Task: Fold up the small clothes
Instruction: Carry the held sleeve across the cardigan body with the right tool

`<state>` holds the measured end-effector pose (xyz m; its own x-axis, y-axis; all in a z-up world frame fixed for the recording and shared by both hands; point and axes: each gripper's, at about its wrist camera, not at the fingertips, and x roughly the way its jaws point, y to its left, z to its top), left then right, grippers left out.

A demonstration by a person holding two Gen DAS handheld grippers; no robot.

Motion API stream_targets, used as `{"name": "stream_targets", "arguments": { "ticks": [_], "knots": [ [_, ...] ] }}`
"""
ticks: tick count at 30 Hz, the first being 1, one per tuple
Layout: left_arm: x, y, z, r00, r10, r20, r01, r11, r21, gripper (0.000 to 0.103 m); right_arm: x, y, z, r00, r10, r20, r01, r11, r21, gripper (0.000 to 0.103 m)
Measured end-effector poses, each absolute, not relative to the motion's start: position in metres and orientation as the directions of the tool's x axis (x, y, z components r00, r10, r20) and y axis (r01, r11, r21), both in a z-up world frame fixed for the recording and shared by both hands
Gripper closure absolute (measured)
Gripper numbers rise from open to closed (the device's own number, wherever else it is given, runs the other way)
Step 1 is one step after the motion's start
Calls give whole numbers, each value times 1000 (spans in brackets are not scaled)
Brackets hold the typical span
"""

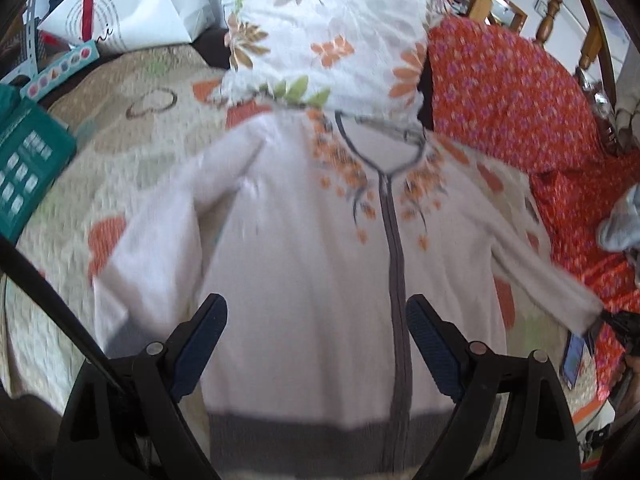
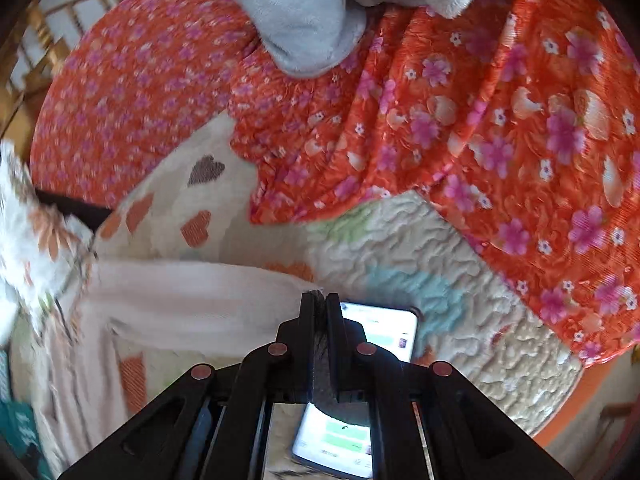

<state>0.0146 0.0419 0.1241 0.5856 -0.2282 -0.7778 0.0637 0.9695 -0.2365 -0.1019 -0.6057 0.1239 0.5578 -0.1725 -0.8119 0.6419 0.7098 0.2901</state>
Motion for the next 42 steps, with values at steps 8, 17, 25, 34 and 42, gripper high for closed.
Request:
{"name": "stream_targets", "arguments": {
  "ticks": [8, 17, 25, 34, 42],
  "knots": [
    [84, 78, 117, 637, -209, -742, 19, 966, -256, 13, 1, -484, 164, 618, 79, -782, 424, 805, 416, 97],
    [105, 173, 106, 652, -235, -721, -148, 893, -425, 13, 172, -242, 145, 516, 361, -776, 93, 878, 470, 97],
    [101, 223, 112, 691, -193, -697, -255, 837, -484, 13, 269, -90, 69, 370, 344, -863, -41, 934, 354, 97],
    [103, 239, 110, 691, -159, -706, -300, 825, -479, 13, 300, -41, 50, 380, 308, -872, -67, 950, 306, 93],
    [101, 245, 107, 684, -158, -712, -328, 805, -494, 13, 254, -36, 81, 421, 355, -835, -205, 934, 294, 54]
  ]
}}
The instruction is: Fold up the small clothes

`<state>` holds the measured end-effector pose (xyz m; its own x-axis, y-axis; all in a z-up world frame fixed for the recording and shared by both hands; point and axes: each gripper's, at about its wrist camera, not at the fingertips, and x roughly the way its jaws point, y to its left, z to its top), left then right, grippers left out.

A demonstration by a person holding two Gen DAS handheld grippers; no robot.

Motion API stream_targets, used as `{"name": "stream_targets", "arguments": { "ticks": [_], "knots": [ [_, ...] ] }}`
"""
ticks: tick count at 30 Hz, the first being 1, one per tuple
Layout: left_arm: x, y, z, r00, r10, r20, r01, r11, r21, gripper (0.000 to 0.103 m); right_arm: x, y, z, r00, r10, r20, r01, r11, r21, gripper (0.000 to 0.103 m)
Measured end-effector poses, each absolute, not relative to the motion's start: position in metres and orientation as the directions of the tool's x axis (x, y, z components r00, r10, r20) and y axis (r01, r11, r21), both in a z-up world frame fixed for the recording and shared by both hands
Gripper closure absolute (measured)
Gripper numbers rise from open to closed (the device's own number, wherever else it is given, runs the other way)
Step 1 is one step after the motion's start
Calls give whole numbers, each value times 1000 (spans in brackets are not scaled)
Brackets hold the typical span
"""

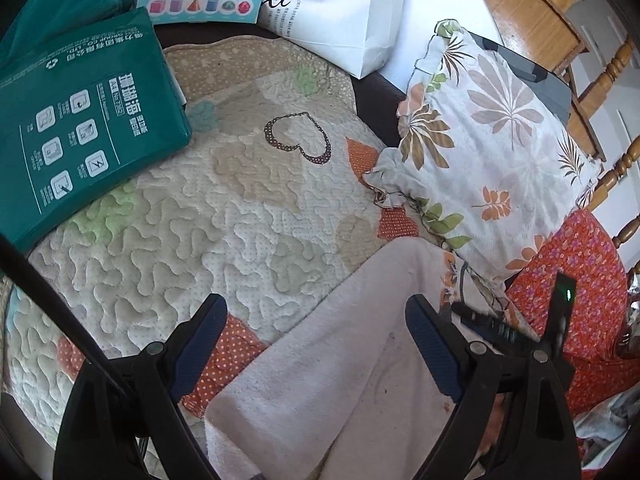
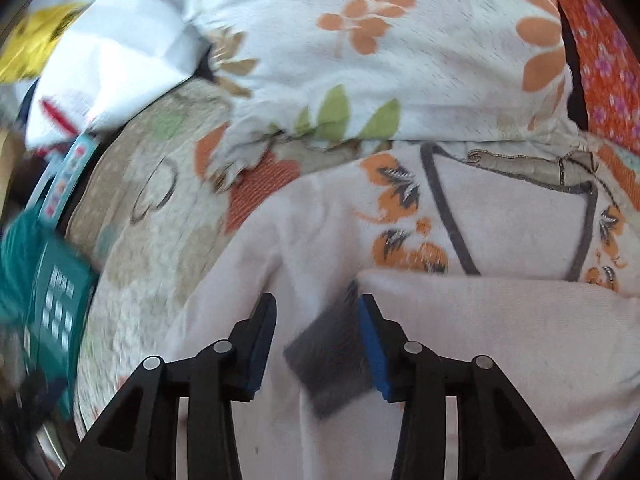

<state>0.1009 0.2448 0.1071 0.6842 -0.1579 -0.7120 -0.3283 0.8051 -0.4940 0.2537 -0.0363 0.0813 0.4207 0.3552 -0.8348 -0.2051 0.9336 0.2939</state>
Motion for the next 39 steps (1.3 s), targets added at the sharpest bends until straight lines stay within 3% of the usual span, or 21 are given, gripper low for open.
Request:
{"name": "stream_targets", "arguments": {
  "ticks": [2, 4, 5, 6, 7, 14, 17, 18, 19, 25, 32, 39],
  "knots": [
    [101, 242, 107, 682, -157, -714, -326, 808, -490, 13, 242, -31, 78, 415, 352, -839, -243, 931, 270, 49],
    [101, 239, 108, 681, -153, -716, -321, 817, -480, 13, 234, -23, 68, 435, 264, -861, -274, 950, 153, 48],
    [101, 238, 108, 680, -151, -717, -319, 820, -475, 13, 233, -19, 63, 449, 201, -870, -280, 957, 77, 56],
    [101, 237, 109, 680, -148, -718, -317, 824, -470, 13, 234, -18, 60, 457, 155, -876, -285, 958, 21, 70],
    [101, 237, 109, 680, -145, -719, -317, 827, -465, 13, 236, -19, 58, 454, 138, -880, -280, 960, 6, 96],
    [99, 253, 109, 689, -138, -711, -352, 794, -495, 13, 244, -12, 90, 436, 344, -831, -258, 933, 251, 96],
    [98, 258, 107, 686, -134, -715, -361, 790, -495, 13, 252, 4, 80, 385, 398, -833, -272, 911, 310, 85],
    [98, 259, 106, 684, -132, -717, -364, 790, -493, 13, 254, 6, 75, 361, 418, -833, -263, 903, 339, 71],
    [97, 262, 106, 683, -130, -719, -369, 787, -494, 13, 252, 7, 74, 366, 415, -833, -249, 906, 342, 64],
    [86, 295, 111, 696, -57, -716, -435, 759, -484, 13, 191, 29, 86, 333, 452, -827, -397, 863, 312, 60],
    [57, 346, 119, 681, 141, -719, -590, 687, -424, 13, 54, 75, 82, 192, 535, -823, -695, 666, 271, 44],
    [43, 363, 121, 646, 242, -724, -652, 667, -359, 13, -26, 116, 47, 319, 417, -851, -846, 529, -58, 39]
  ]
}}
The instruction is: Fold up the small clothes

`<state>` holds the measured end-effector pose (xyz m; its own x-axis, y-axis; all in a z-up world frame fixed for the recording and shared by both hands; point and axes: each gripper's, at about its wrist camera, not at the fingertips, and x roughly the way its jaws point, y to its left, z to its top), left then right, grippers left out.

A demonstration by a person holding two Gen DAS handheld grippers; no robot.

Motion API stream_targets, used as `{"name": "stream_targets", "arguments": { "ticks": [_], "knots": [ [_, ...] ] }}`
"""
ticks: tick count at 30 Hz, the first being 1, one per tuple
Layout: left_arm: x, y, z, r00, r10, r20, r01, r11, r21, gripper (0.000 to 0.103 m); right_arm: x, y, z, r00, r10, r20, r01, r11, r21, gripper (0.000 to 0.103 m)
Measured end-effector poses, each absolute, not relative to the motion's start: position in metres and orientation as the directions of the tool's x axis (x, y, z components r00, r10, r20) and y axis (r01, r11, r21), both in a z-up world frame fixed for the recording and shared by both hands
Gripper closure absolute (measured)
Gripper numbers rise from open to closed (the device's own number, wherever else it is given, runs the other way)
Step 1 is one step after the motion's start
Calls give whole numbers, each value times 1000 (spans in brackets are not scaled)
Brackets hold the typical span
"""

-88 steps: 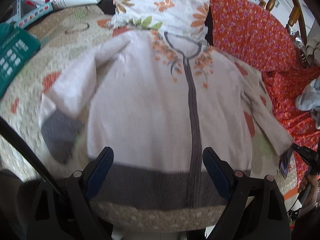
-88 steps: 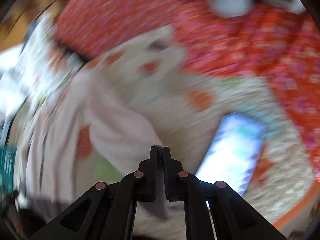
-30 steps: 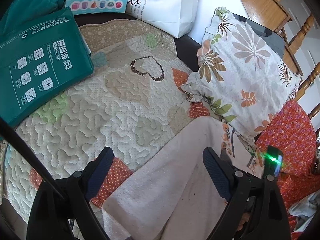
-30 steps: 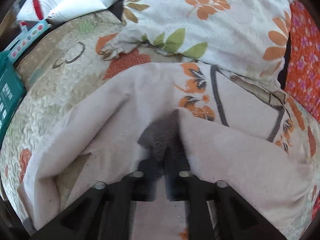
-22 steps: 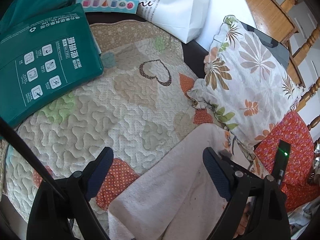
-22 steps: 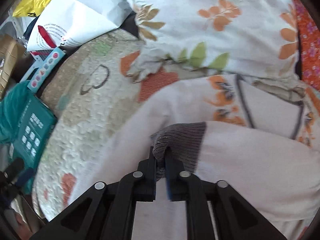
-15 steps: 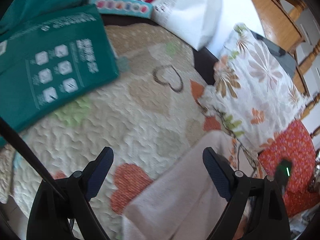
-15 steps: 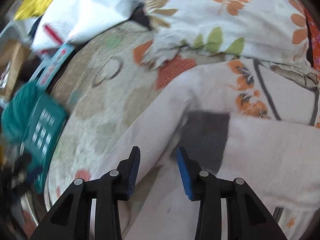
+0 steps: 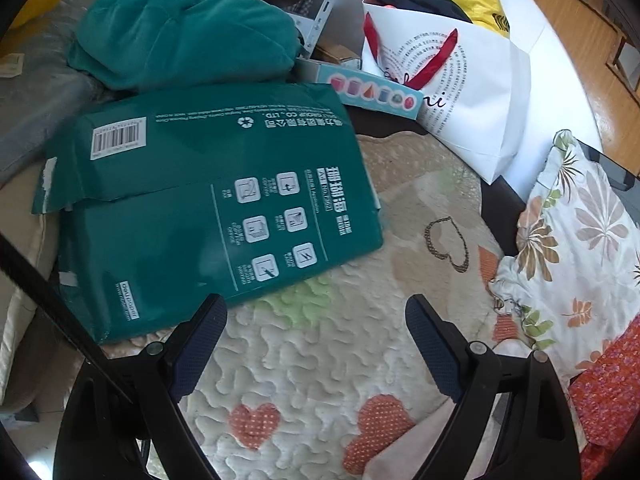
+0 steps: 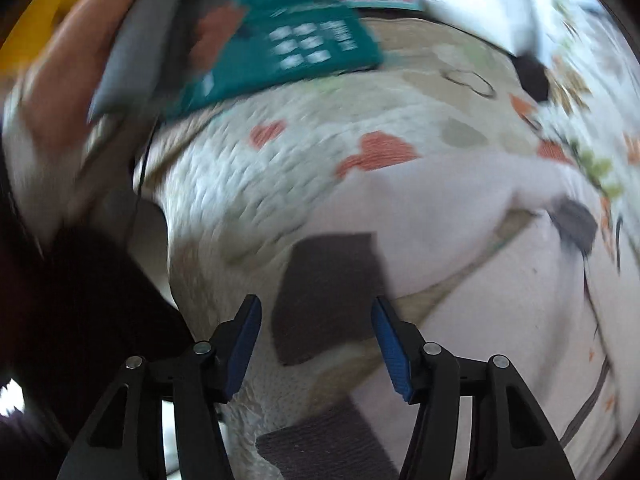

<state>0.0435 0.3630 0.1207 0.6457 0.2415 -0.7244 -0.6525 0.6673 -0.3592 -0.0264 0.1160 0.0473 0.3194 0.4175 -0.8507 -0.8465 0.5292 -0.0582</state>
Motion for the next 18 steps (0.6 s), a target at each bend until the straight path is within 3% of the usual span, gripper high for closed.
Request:
{"name": "stream_targets", "arguments": {
  "ticks": [3, 4, 5, 6, 12, 18],
  "knots": [
    [45, 362, 117, 644, 221, -732, -644, 673, -364, 13, -18, 119, 40, 374, 382, -845, -821, 561, -110, 40],
    [47, 361, 116, 644, 215, -734, -641, 676, -363, 13, -11, 117, 40, 340, 395, -854, -815, 577, -58, 50],
    [48, 358, 116, 643, 213, -736, -638, 680, -361, 13, -5, 115, 42, 306, 413, -858, -807, 591, -4, 80],
    [49, 356, 116, 644, 213, -735, -634, 686, -357, 13, 2, 111, 46, 281, 420, -863, -790, 611, 40, 92],
    [58, 339, 118, 646, 213, -733, -616, 712, -336, 13, 23, 84, 105, 331, 488, -807, -713, 690, 125, 93],
    [74, 304, 118, 658, 170, -734, -560, 762, -325, 13, 82, -7, 197, 553, 445, -704, -545, 833, 98, 93]
  ]
}}
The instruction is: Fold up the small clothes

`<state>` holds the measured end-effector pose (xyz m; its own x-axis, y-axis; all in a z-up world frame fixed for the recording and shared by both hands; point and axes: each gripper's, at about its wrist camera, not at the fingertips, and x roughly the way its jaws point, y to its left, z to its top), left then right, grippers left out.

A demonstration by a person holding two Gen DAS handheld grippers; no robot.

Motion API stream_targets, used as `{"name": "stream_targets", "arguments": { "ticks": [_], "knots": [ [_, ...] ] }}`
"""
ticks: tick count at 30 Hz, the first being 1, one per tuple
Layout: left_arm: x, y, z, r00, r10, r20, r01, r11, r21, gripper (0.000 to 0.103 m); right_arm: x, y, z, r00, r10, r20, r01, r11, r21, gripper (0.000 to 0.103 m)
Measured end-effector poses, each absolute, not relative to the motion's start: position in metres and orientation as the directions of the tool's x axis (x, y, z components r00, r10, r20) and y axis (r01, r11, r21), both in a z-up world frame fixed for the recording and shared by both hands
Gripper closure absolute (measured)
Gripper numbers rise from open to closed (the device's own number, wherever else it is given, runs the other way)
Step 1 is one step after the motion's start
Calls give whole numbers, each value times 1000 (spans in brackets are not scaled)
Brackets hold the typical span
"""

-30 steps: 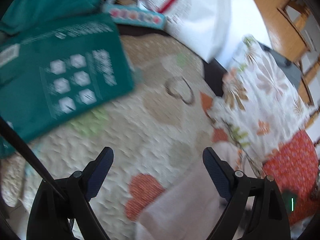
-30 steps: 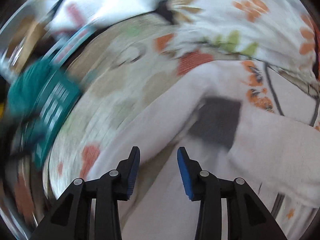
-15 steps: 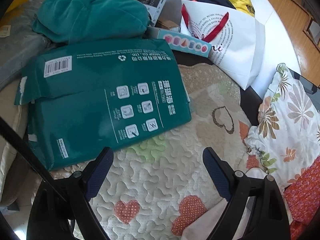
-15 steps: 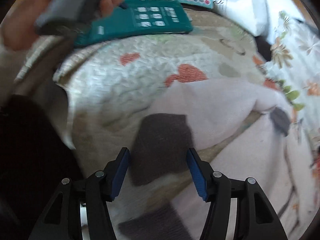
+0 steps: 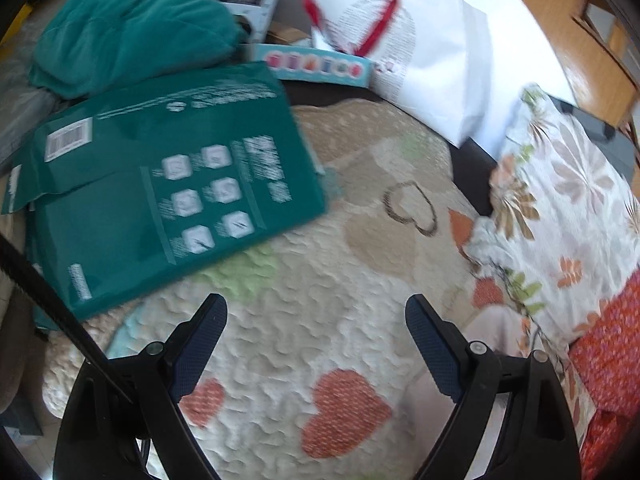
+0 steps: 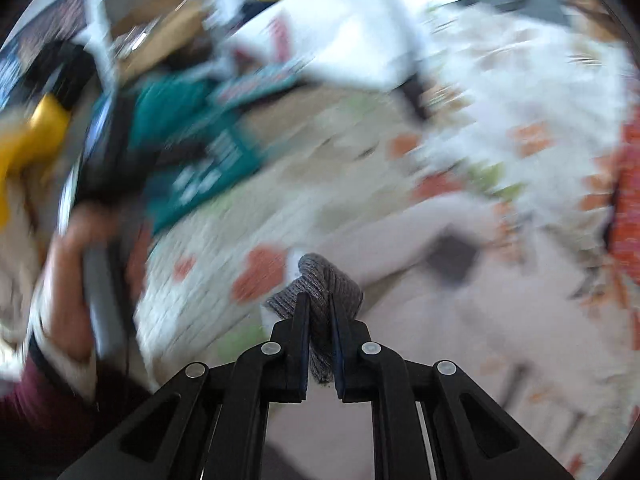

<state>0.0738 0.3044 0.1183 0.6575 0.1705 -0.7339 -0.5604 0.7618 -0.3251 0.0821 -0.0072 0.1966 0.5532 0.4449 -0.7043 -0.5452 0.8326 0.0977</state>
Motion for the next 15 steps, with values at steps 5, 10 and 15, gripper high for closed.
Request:
{"name": "stream_targets", "arguments": {
  "ticks": [5, 10, 15],
  "knots": [
    [94, 260, 116, 667, 90, -739, -470, 821, -324, 13, 130, -115, 221, 673, 229, -704, -309, 951, 14, 93],
    [109, 219, 114, 665, 33, -746, -385, 871, -305, 13, 172, -207, 166, 609, -71, -790, -104, 980, -168, 93],
    [119, 196, 112, 655, 17, -756, -344, 897, -278, 13, 187, -245, 94, 442, -343, -829, -32, 917, -397, 88]
  ]
}}
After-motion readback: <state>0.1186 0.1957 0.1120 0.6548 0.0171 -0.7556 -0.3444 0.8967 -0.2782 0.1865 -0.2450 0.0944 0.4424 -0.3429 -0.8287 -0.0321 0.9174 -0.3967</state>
